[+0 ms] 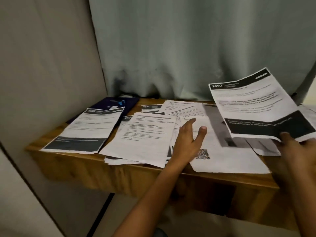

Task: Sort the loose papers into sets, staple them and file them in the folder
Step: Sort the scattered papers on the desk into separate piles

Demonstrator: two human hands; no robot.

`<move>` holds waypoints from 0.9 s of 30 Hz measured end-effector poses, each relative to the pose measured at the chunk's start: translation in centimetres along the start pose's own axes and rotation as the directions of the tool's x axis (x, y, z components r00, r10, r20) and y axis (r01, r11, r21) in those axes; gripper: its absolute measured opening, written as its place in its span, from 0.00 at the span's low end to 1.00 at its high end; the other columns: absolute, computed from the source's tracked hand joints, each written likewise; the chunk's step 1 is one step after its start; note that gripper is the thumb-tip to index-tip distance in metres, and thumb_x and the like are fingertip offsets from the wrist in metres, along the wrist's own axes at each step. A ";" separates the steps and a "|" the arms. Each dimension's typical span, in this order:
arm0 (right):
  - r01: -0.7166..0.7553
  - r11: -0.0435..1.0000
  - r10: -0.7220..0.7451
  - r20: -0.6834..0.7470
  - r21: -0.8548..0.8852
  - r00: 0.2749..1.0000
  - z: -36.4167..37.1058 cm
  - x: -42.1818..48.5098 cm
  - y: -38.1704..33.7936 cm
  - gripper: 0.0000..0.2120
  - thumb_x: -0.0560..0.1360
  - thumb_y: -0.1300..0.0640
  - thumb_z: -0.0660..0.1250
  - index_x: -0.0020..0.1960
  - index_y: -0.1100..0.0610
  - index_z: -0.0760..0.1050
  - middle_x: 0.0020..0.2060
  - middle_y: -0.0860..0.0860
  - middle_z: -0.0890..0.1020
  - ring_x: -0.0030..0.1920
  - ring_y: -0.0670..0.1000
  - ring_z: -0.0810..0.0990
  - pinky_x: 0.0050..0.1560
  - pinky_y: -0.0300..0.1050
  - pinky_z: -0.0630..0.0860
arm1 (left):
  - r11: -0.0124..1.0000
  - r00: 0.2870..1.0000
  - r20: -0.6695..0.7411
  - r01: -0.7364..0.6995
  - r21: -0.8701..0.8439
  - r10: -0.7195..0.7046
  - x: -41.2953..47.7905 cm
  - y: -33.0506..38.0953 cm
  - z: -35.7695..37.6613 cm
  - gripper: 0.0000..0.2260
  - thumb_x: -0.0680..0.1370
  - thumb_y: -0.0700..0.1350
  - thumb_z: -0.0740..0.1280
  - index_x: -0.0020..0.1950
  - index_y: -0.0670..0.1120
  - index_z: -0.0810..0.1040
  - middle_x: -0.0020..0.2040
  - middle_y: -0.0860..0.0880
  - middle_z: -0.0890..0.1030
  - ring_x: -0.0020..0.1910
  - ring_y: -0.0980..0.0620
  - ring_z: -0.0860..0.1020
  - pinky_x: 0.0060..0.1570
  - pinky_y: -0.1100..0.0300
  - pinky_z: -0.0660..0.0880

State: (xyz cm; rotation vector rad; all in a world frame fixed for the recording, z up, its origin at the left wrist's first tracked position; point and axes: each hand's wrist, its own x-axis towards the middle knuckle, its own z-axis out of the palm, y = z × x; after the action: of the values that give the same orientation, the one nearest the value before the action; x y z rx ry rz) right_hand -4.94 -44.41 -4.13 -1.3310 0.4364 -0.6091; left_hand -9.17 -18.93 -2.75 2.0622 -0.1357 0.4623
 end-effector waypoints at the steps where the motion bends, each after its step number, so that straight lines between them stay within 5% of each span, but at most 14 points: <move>1: -0.043 0.999 0.043 0.018 0.028 0.999 0.9 -1.6 -0.7 0.22 0.66 0.42 0.72 0.57 0.49 0.77 0.50 0.48 0.83 0.48 0.52 0.83 0.43 0.51 0.81 | 0.998 0.999 -0.035 0.016 -0.061 -0.018 -0.2 0.5 -0.6 0.25 0.80 0.61 0.56 0.74 0.52 0.62 0.74 0.51 0.66 0.72 0.52 0.64 0.68 0.59 0.60; 5: -0.034 0.998 0.027 0.124 0.056 0.992 4.2 -7.0 -2.3 0.22 0.74 0.56 0.70 0.66 0.54 0.72 0.58 0.50 0.79 0.55 0.53 0.79 0.53 0.49 0.77 | 0.955 0.989 -0.006 0.141 -0.259 -0.148 -0.7 1.5 -3.0 0.24 0.80 0.61 0.54 0.73 0.52 0.63 0.70 0.51 0.71 0.64 0.57 0.70 0.60 0.63 0.63; 8: 0.007 0.997 -0.025 0.252 0.071 0.967 6.6 -9.9 -1.5 0.22 0.76 0.62 0.67 0.69 0.55 0.70 0.59 0.52 0.78 0.57 0.52 0.77 0.48 0.45 0.75 | 0.909 0.975 -0.029 0.193 -0.369 -0.219 -0.8 1.3 -4.9 0.30 0.76 0.69 0.53 0.71 0.53 0.66 0.68 0.51 0.73 0.64 0.53 0.73 0.62 0.58 0.67; 13: 0.034 0.999 -0.045 0.334 0.039 0.941 11.1 -14.0 0.2 0.21 0.76 0.63 0.66 0.68 0.55 0.69 0.60 0.54 0.78 0.58 0.55 0.78 0.57 0.51 0.75 | 0.882 0.961 -0.135 0.159 -0.444 -0.241 -1.8 0.8 -9.2 0.32 0.70 0.71 0.53 0.67 0.55 0.70 0.57 0.58 0.77 0.51 0.63 0.76 0.52 0.65 0.71; 16: 0.031 0.999 -0.045 0.375 0.043 0.926 13.9 -16.7 0.8 0.22 0.77 0.62 0.66 0.69 0.54 0.67 0.59 0.50 0.77 0.58 0.52 0.77 0.58 0.51 0.75 | 0.856 0.956 -0.173 0.123 -0.503 -0.239 -2.5 -0.5 -12.3 0.35 0.69 0.74 0.56 0.68 0.54 0.72 0.58 0.57 0.80 0.53 0.62 0.79 0.52 0.66 0.76; 19: 0.054 0.997 -0.072 0.436 0.054 0.897 16.9 -20.0 0.8 0.21 0.77 0.64 0.65 0.69 0.55 0.67 0.56 0.50 0.77 0.56 0.52 0.76 0.56 0.46 0.74 | 0.830 0.913 -0.259 0.131 -0.542 -0.314 -2.8 -2.1 -15.5 0.28 0.73 0.60 0.68 0.70 0.50 0.69 0.60 0.51 0.80 0.55 0.57 0.80 0.56 0.58 0.78; 22: 0.017 0.997 -0.055 0.520 0.077 0.853 20.0 -22.9 1.1 0.22 0.75 0.63 0.67 0.67 0.54 0.69 0.58 0.50 0.79 0.57 0.52 0.78 0.61 0.53 0.75 | 0.918 0.836 -0.436 0.182 -0.353 -0.333 -3.0 -4.1 -19.3 0.29 0.74 0.41 0.71 0.73 0.48 0.64 0.65 0.48 0.76 0.61 0.49 0.77 0.61 0.50 0.75; 27: -0.004 1.000 0.001 0.657 0.003 0.754 23.4 -25.4 0.0 0.17 0.73 0.62 0.71 0.58 0.53 0.68 0.50 0.52 0.79 0.52 0.54 0.82 0.48 0.47 0.82 | 0.960 0.776 -0.566 0.229 -0.160 -0.280 -3.6 -7.7 -26.6 0.25 0.75 0.34 0.68 0.71 0.46 0.68 0.65 0.47 0.76 0.63 0.48 0.76 0.60 0.46 0.75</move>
State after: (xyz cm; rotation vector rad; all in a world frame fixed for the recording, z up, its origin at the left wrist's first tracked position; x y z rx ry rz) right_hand -10.07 -10.41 -0.78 -1.4424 -0.1489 -0.1019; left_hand -17.49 7.41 1.60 1.7323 0.4864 0.8819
